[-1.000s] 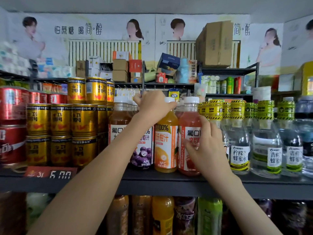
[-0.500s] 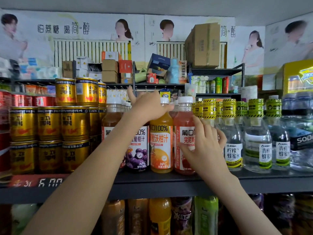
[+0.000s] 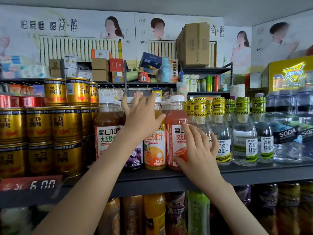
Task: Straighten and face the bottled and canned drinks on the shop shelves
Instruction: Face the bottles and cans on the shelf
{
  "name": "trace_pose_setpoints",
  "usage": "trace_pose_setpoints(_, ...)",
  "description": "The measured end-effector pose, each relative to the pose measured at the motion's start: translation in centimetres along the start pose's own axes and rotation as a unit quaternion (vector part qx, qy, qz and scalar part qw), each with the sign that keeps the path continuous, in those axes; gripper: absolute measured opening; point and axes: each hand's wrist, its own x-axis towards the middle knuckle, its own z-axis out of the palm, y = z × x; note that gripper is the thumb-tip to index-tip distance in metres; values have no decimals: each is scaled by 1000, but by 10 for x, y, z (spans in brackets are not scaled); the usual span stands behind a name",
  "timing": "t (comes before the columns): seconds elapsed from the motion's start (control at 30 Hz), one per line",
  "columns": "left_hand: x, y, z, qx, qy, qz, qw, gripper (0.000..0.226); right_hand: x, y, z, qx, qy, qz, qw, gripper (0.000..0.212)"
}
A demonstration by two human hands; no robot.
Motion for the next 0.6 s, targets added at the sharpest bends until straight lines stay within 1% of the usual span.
trace_pose_setpoints(0.2,-16,2,7,-20,12,-4,1000,91,2,-7,6,-35,-5,16,999,104)
trace_pose_setpoints(0.3,-25,5,10,-13,1,-1,1000,94,3,-7,11,-45,-15,25,999,103)
trace_pose_setpoints(0.37,-35,9,11,-12,-8,-7,1000,90,1,-6,11,-39,-13,23,999,99)
trace_pose_setpoints(0.43,-46,18,12,-24,2,-21,999,84,-4,-5,7,-19,-4,19,1000,93)
trace_pose_setpoints(0.6,-82,59,17,-114,79,-43,989,57,-21,8,-8,37,28,29,998,76)
